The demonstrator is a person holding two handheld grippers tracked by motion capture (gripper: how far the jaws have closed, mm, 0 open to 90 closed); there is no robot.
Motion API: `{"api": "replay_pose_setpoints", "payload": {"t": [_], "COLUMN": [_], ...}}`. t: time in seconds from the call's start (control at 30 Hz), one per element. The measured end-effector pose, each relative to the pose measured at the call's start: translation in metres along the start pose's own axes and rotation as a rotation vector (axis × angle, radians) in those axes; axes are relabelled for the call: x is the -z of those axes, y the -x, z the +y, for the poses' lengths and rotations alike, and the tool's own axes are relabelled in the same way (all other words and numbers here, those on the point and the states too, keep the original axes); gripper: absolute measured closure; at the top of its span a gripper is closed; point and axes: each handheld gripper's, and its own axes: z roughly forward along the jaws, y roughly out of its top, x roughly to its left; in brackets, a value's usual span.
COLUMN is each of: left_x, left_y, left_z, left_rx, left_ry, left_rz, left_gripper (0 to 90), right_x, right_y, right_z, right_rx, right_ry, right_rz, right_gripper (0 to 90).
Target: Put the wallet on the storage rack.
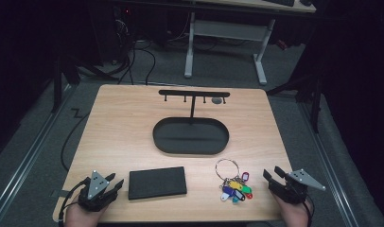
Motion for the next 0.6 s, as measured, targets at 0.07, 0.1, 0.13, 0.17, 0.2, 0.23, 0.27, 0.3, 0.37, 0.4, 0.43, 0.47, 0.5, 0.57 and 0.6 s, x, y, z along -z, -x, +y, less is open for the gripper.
{"api": "replay_pose_setpoints", "payload": {"t": [0.07,0.1,0.13,0.17,0.2,0.23,0.27,0.3,0.37,0.4,0.43,0.47,0.5,0.57,0.6], "left_x": [-0.001,-0.002,-0.003,-0.004,-0.004,-0.005,-0.005,-0.005,-0.004,-0.003,-0.001,0.000,0.001,0.003,0.002], "left_y": [0.001,0.000,0.000,0.000,-0.001,-0.001,-0.001,-0.002,-0.002,-0.003,-0.004,-0.004,-0.004,-0.003,0.000], "left_z": [0.000,0.000,0.000,-0.001,-0.001,-0.001,-0.002,-0.003,-0.004,-0.006,-0.007,-0.007,-0.009,-0.010,-0.011], "left_rx": [0.006,0.014,0.016,0.018,0.017,0.014,0.014,0.016,0.020,0.026,0.032,0.036,0.047,0.043,0.030], "left_ry": [-0.001,-0.004,-0.006,-0.007,-0.010,-0.015,-0.018,-0.023,-0.028,-0.028,-0.034,-0.036,-0.038,-0.049,-0.060], "left_rz": [-0.004,-0.008,-0.011,-0.012,-0.012,-0.010,-0.010,-0.009,-0.016,-0.021,-0.034,-0.044,-0.066,-0.080,-0.085], "left_gripper": [62.0,62.4,63.5,63.8,64.7,64.8,65.3,66.5,69.7,71.8,74.8,79.4,83.6,90.0,90.0], "right_x": [-0.003,-0.004,-0.005,-0.006,-0.007,-0.007,-0.008,-0.008,-0.008,-0.008,-0.008,-0.009,-0.009,-0.011,-0.012], "right_y": [-0.002,-0.003,-0.004,-0.005,-0.006,-0.007,-0.008,-0.009,-0.011,-0.012,-0.013,-0.014,-0.014,-0.017,-0.017], "right_z": [-0.001,-0.001,-0.001,-0.001,-0.001,0.000,0.001,0.002,0.004,0.005,0.006,0.006,0.007,0.009,0.010], "right_rx": [-0.009,-0.011,-0.005,-0.006,-0.003,0.004,0.008,0.015,0.024,0.030,0.027,0.030,0.029,0.033,0.038], "right_ry": [-0.023,-0.031,-0.039,-0.041,-0.041,-0.039,-0.038,-0.036,-0.033,-0.030,-0.030,-0.029,-0.027,-0.022,-0.019], "right_rz": [0.025,0.030,0.035,0.036,0.040,0.044,0.046,0.049,0.052,0.053,0.056,0.057,0.058,0.064,0.066], "right_gripper": [47.0,47.1,47.1,47.1,47.1,47.0,47.1,47.2,47.1,47.1,47.1,47.1,47.1,47.0,47.0]}}
